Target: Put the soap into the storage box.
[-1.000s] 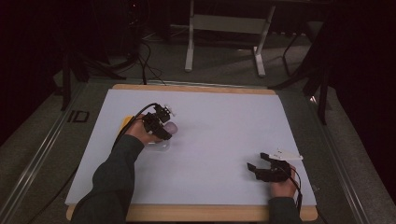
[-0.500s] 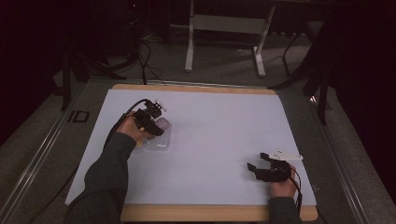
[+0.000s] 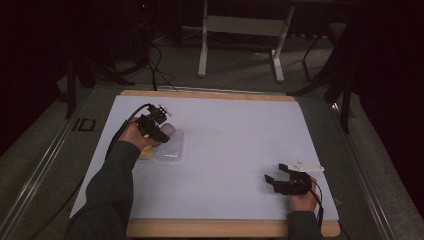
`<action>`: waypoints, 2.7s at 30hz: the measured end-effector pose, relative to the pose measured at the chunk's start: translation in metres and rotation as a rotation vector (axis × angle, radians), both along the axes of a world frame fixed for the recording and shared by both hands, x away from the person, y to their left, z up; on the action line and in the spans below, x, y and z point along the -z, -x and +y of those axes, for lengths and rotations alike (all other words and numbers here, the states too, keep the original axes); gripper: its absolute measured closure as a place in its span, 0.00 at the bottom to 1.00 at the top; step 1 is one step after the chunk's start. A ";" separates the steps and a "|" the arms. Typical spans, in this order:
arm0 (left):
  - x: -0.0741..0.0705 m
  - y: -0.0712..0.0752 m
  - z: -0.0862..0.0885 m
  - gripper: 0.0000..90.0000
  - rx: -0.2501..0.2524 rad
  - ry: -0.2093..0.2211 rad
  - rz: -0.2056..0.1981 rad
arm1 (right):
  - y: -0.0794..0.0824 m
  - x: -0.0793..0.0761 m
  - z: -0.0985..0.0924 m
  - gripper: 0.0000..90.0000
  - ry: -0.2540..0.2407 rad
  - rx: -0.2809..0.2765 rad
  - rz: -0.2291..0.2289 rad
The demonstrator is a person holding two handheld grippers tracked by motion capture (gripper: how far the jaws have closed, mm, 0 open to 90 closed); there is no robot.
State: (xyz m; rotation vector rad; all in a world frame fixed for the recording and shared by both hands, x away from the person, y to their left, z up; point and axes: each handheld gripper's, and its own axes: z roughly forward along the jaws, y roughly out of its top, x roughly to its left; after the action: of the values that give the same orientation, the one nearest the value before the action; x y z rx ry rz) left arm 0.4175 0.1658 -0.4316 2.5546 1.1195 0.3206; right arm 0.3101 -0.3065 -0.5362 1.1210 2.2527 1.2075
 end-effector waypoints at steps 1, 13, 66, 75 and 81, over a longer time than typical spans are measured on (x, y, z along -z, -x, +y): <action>-0.001 0.000 0.001 0.55 -0.005 -0.001 -0.004 | 0.000 0.000 0.000 0.25 0.000 0.000 0.000; -0.001 -0.001 0.010 0.55 -0.038 -0.004 -0.007 | 0.000 0.000 0.000 0.25 0.000 0.000 0.000; 0.014 -0.013 0.046 0.55 -0.267 -0.027 0.039 | 0.001 0.000 0.000 0.25 0.003 0.002 -0.002; 0.016 -0.012 0.048 0.55 -0.313 -0.023 0.033 | 0.000 0.000 0.000 0.25 0.004 0.001 -0.001; 0.015 -0.013 0.045 0.55 -0.323 -0.014 0.028 | 0.001 0.000 0.000 0.25 0.004 0.002 -0.002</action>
State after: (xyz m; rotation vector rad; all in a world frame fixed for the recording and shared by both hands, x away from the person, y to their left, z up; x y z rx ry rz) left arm 0.4302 0.2110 -0.4467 2.3914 1.5476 0.3714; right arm 0.3095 -0.3062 -0.5360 1.1194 2.2509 1.2018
